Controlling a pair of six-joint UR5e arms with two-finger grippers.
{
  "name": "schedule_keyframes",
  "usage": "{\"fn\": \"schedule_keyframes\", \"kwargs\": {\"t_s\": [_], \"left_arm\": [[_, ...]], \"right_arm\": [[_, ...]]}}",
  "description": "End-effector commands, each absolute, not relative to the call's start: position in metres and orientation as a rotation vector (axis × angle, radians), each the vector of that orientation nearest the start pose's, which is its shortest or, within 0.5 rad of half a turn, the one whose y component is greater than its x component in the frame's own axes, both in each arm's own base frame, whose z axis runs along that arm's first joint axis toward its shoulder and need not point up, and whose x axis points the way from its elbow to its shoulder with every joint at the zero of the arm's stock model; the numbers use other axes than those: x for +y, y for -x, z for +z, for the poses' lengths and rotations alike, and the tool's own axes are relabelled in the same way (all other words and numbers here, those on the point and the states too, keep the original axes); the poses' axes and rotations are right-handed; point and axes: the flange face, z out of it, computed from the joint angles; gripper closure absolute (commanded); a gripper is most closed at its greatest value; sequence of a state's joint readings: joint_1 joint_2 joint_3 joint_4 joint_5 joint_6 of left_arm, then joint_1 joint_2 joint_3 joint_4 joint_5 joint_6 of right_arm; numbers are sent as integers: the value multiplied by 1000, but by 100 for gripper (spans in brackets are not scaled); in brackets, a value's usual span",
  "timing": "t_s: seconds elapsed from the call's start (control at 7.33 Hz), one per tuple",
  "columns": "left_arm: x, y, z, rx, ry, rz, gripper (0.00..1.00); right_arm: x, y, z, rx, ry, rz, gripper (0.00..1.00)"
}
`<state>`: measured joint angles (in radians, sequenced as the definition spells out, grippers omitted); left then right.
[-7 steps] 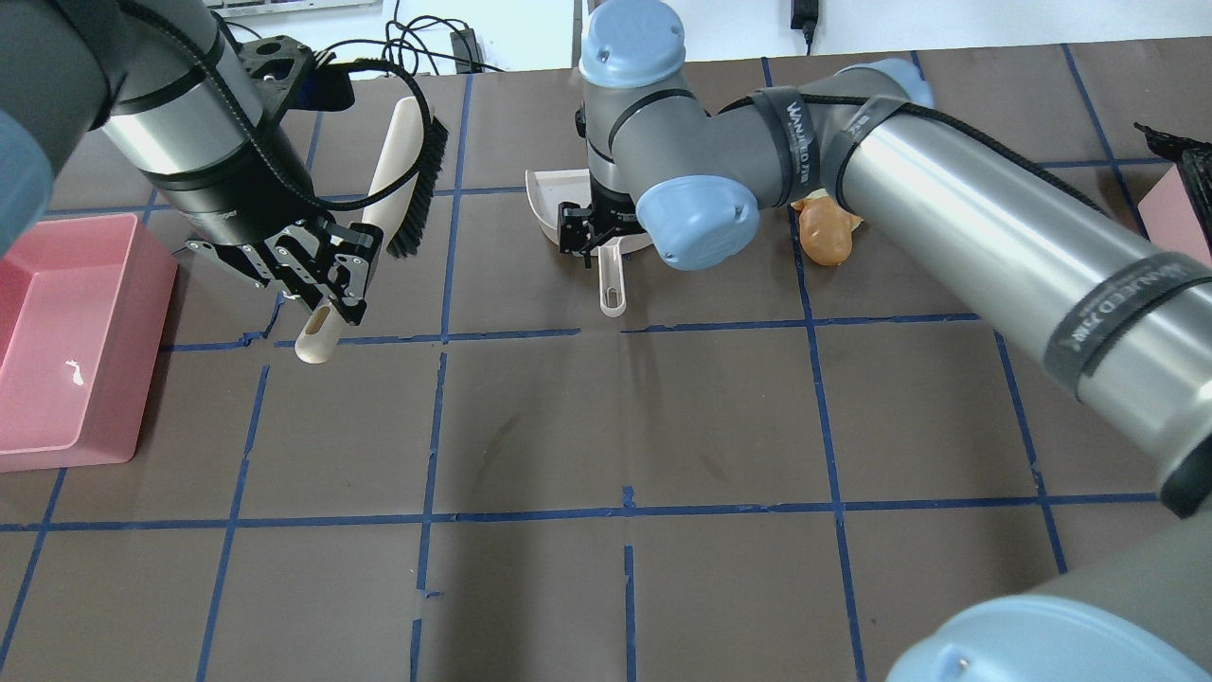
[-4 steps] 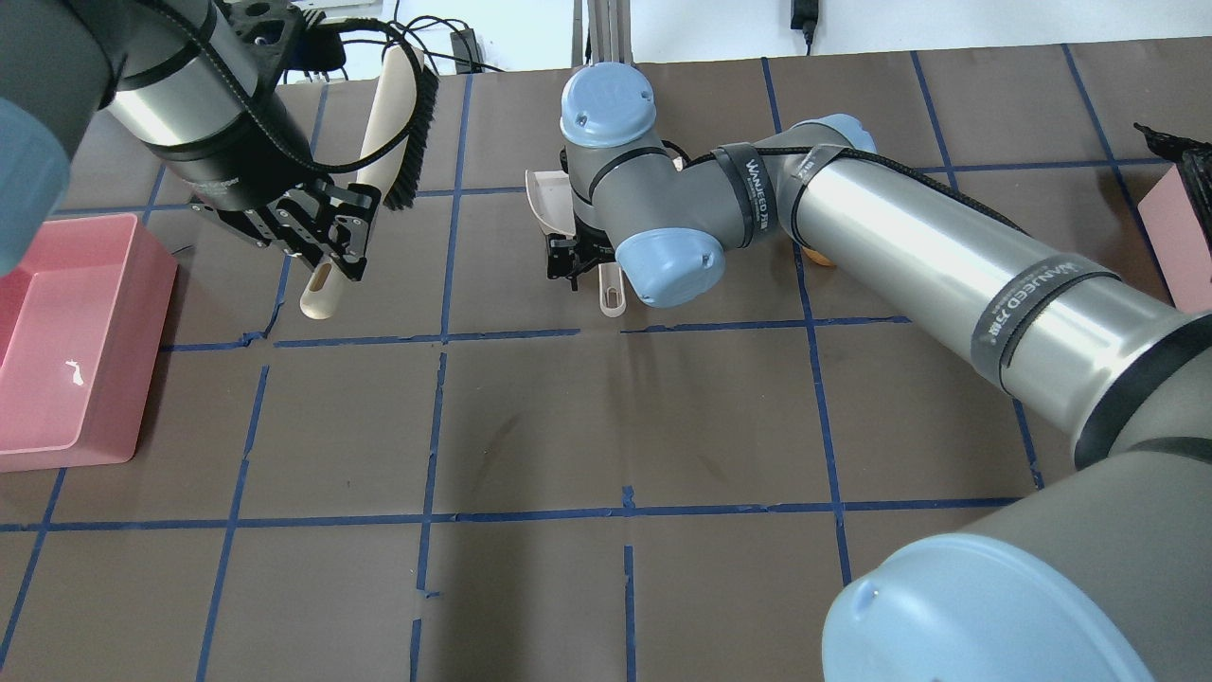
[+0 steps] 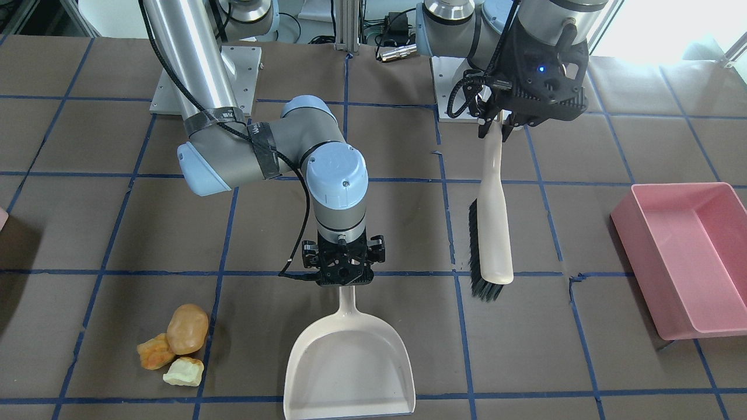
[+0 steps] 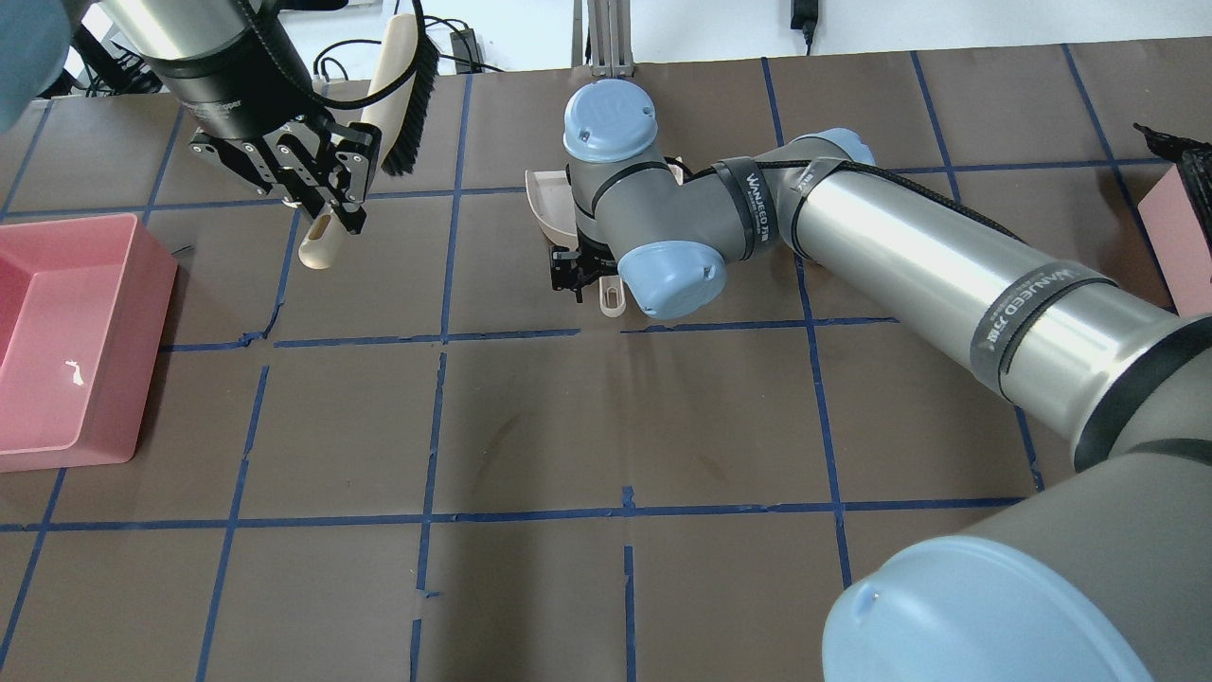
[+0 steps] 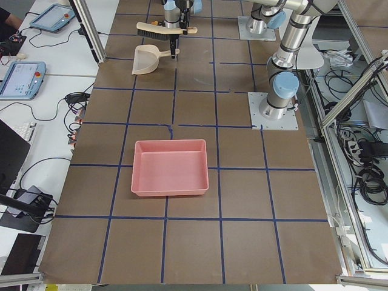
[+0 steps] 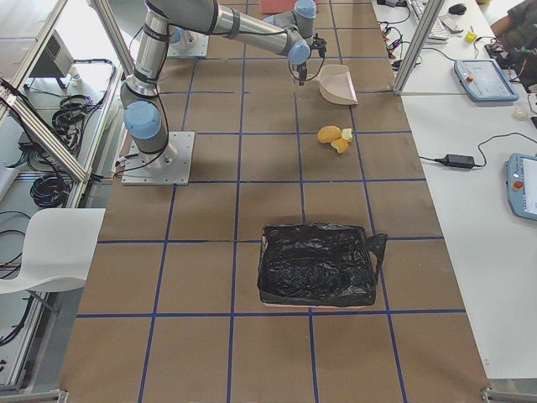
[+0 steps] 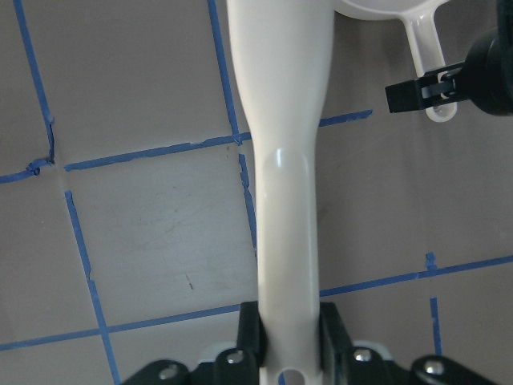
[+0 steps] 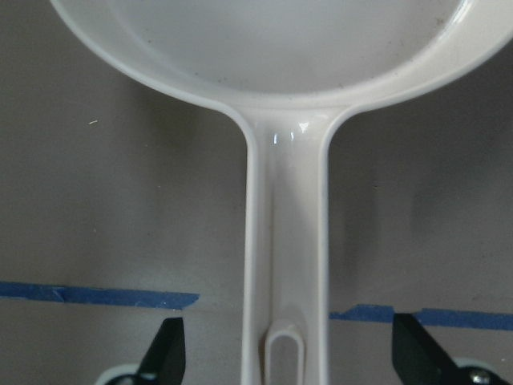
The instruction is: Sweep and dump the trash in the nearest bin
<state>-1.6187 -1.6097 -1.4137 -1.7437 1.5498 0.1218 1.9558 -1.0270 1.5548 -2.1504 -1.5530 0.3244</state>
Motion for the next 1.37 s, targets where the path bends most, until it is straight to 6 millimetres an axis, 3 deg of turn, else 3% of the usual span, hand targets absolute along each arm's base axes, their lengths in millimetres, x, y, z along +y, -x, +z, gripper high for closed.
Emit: {"fn": "schedule_keyframes", "kwargs": {"t_s": [0.0,0.41,0.68,0.82,1.09,1.23], "left_arm": [[-487,160,519,3152,-292,74,100],[-487,161,522,3159,-266,64,100],[-485,161,529,3153,-266,64,100],[-484,162,532,3153,-280,59,100],[-479,161,526,3149,-295,69,100],[-477,160,528,3133,-296,67,100]], "right_arm": [[-564,-375,233,3100,89,-58,11],[-564,-375,236,3100,84,-58,19],[-564,-374,236,3101,82,-54,34],[-564,-374,238,3101,79,-59,45],[-561,-373,249,3098,82,-72,88],[-560,-372,248,3097,82,-69,93]]}}
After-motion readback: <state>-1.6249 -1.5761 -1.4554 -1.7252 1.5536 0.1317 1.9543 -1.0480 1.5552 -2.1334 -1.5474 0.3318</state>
